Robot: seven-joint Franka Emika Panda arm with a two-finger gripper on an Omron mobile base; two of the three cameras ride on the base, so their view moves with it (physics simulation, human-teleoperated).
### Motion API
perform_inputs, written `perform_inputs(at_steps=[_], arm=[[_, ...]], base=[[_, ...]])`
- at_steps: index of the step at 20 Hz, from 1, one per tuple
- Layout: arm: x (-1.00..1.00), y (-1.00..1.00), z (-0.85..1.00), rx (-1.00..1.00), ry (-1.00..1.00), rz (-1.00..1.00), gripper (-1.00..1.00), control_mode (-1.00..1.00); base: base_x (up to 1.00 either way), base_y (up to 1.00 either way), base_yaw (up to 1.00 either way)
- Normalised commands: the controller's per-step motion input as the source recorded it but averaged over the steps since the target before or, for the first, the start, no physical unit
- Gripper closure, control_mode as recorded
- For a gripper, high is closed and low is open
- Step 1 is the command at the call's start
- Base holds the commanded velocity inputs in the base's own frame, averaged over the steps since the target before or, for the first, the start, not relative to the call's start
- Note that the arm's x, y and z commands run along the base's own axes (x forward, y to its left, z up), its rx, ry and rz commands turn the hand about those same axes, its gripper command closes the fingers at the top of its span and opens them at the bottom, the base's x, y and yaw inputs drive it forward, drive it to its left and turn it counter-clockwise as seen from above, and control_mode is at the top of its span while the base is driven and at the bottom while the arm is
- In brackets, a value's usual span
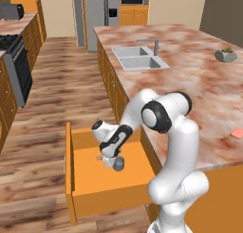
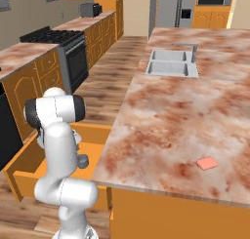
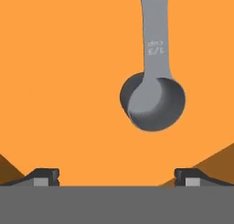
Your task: Pick the measuring cup from the drawer and place it on the counter.
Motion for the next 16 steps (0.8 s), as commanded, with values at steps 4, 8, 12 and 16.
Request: perform_inputs(at_steps=[4,8,12,16], arm=[[0.52,0.19,-0.15,0.00,0.00,0.01,-1.00,-1.00],[0.50,0.31,-0.45,0.00,0.00,0.00,-1.00,-1.00],[0.45,0.35,-0.78,0.00,0.00,0.00,-1.00,-1.00],[0.25,0.05,-0.71,0.00,0.00,0.00,-1.00,-1.00]], base=[[0.00,0.00,0.00],[0.00,0.00,0.00],[0.00,0.00,0.00],[0.00,0.00,0.00]])
